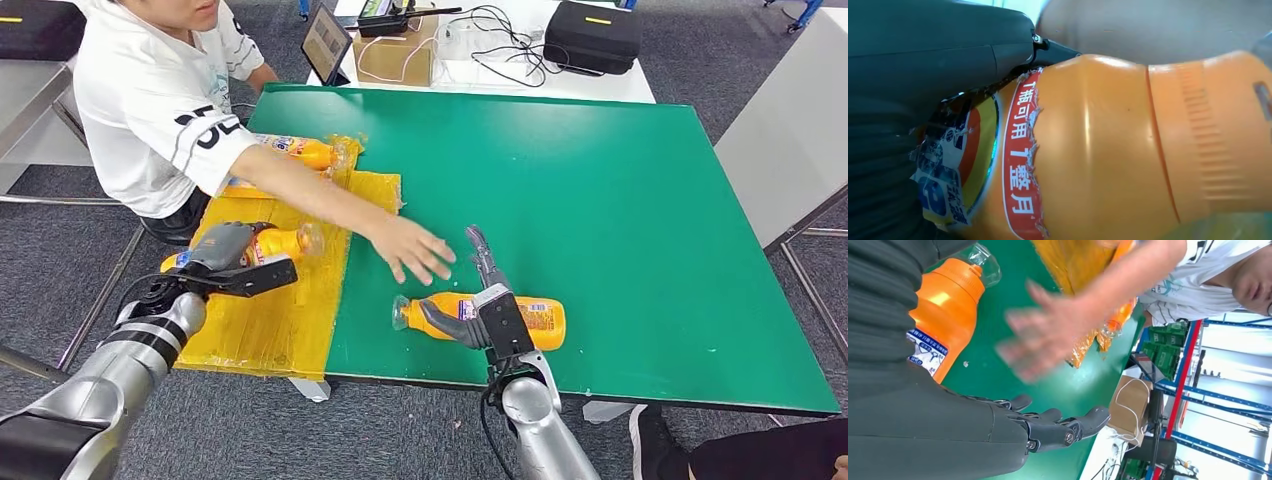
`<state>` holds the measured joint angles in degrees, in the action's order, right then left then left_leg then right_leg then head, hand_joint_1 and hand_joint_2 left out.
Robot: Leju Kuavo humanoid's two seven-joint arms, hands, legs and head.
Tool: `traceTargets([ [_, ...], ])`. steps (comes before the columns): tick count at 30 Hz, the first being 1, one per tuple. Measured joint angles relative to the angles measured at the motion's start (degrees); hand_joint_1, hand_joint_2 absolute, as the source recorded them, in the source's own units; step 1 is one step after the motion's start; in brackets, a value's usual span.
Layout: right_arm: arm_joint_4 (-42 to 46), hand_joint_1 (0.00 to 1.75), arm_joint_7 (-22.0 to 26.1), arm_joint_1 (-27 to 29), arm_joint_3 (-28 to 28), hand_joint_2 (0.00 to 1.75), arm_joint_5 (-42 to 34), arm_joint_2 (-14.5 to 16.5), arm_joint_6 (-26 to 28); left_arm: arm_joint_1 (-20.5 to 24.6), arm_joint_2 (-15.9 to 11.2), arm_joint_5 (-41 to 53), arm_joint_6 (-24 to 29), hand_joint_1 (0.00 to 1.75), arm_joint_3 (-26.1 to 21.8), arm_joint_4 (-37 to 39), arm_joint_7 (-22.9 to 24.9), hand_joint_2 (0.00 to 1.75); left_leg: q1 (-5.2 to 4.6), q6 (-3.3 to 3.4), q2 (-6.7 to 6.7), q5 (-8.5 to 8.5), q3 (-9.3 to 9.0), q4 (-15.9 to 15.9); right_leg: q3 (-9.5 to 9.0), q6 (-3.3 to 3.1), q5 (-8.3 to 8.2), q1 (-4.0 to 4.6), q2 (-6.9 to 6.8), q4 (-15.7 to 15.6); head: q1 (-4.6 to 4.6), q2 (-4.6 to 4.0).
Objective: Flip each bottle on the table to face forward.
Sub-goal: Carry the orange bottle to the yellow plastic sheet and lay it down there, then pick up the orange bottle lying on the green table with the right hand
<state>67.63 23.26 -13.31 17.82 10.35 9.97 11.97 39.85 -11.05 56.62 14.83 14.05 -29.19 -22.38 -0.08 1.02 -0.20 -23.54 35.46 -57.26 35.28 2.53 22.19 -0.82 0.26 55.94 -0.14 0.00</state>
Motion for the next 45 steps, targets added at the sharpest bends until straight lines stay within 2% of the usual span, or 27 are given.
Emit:
traceTargets([
  [7,-0.01,0.0,0.28,-0.08,-0.25,1.75,-0.14,-0.01,-0.62,1.14,-2.69,3.32,0.33,1.75,4.3,4.13,-0.41,1.75,0.0,-0.01,-0.03,-0.01,0.03,0.01,-0.02,-0.01,0.01,0.0,-0.01,0.0,0.01,0.01],
  [14,-0.02,0.0,0.28,-0.18,-0.25,1.75,-0.09,-0.07,-1.35,-0.15,-3.46,3.67,3.82,1.75,5.86,5.54,-2.67,1.75,0.0,-0.01,-0.1,-0.01,0.01,0.01,-0.04,-0.01,0.01,0.0,-0.03,-0.01,-0.01,0.0],
  [15,-0.02,0.0,0.28,-0.22,-0.25,1.75,-0.02,-0.11,-1.5,-0.34,-3.41,3.75,3.92,1.41,5.91,5.59,-2.66,1.75,0.0,-0.01,-0.13,-0.01,0.01,0.01,-0.05,-0.01,0.02,0.0,-0.04,-0.01,-0.01,0.01],
  [18,-0.02,0.0,0.14,-0.71,-0.25,1.75,0.47,-0.17,-1.83,-0.45,-3.11,4.69,3.22,0.1,6.26,5.74,-1.62,1.75,0.0,-0.03,-0.25,0.01,-0.04,0.02,-0.13,-0.03,0.03,-0.01,-0.08,-0.01,0.0,0.01],
  [19,-0.03,0.0,-0.02,-0.96,-0.25,1.75,0.72,-0.16,-1.87,-0.35,-2.97,4.65,2.52,0.0,6.36,5.81,-1.44,1.75,0.0,-0.04,-0.27,0.02,-0.06,0.02,-0.16,-0.03,0.04,-0.01,-0.09,-0.01,0.0,0.01],
  [24,-0.46,0.0,-1.3,-1.95,0.07,1.75,2.08,-0.15,-1.76,-0.07,-2.18,1.07,-1.54,0.0,5.84,6.29,-2.82,1.75,0.0,-0.08,-0.29,0.08,-0.15,0.02,-0.26,-0.03,0.03,0.0,-0.09,0.0,0.0,0.0],
  [35,-1.73,0.0,-1.87,-2.54,0.21,1.75,2.86,-0.24,-1.7,-0.26,-1.42,-0.27,-2.21,0.0,4.92,6.66,-3.7,1.75,0.0,-0.1,-0.34,0.11,-0.15,0.02,-0.28,-0.02,0.02,-0.01,-0.15,0.01,-0.01,0.01],
  [41,-2.32,0.0,-3.66,-2.79,0.34,1.75,5.76,-1.16,-1.63,-0.42,-0.44,-6.52,-5.28,0.0,1.74,6.66,-8.11,1.75,0.0,-0.1,-0.34,0.11,-0.15,0.02,-0.28,-0.02,0.02,-0.01,-0.15,0.0,0.0,0.0],
  [43,-2.76,0.0,-4.02,-2.86,0.62,0.87,7.27,-1.46,-1.26,-0.63,0.15,-9.54,-7.03,0.0,-0.15,6.53,-10.19,1.75,0.0,-0.1,-0.34,0.11,-0.14,0.02,-0.29,-0.02,0.02,-0.02,-0.15,0.0,0.0,0.0],
  [45,-3.5,0.0,-4.4,-3.04,1.15,0.87,9.08,-1.72,-0.55,-1.2,0.76,-12.37,-8.58,0.0,-1.98,6.02,-12.42,1.75,0.0,-0.1,-0.34,0.11,-0.14,0.02,-0.28,-0.02,0.02,-0.02,-0.16,0.0,0.0,0.01],
])
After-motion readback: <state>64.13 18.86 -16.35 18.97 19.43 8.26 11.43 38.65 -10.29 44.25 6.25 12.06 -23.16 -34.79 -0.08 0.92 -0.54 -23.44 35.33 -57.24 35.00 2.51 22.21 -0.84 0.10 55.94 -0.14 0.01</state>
